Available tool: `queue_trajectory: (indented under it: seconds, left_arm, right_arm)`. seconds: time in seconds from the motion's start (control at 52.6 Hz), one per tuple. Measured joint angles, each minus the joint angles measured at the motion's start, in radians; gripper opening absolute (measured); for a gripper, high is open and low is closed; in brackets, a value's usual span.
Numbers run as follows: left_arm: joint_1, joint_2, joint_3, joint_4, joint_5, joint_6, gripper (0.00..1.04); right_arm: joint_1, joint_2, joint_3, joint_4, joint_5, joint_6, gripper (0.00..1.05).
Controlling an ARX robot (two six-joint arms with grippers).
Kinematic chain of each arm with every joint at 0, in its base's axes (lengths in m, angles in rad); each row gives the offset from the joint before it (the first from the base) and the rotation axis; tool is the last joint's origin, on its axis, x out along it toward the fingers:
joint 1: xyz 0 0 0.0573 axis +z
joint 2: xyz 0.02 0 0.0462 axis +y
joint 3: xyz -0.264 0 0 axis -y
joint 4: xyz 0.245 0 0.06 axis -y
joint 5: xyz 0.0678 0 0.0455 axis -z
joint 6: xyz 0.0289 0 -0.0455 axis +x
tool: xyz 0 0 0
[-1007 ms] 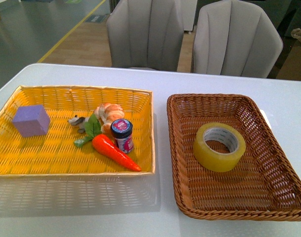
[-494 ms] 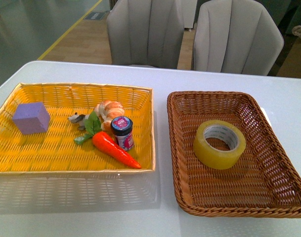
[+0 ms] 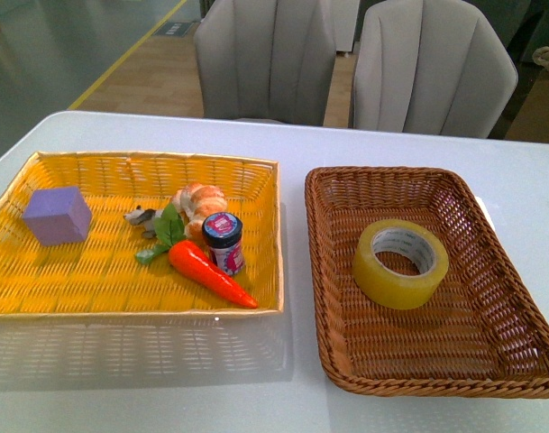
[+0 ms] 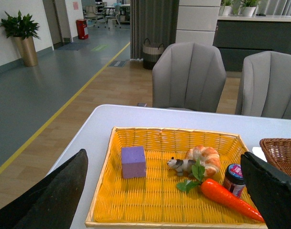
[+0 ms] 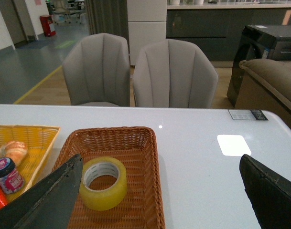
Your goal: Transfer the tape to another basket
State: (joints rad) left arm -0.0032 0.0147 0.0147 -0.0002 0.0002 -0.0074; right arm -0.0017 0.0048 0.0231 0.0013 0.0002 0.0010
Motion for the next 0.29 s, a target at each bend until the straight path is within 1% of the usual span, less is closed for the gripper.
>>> queue_trajectory:
  seconds: [0.285]
  left_arm:
    - [0.0, 0.0, 0.0, 0.0, 0.0, 0.0, 0.96]
  right_arm:
    - [0.0, 0.0, 0.0, 0.0, 0.0, 0.0, 0.96]
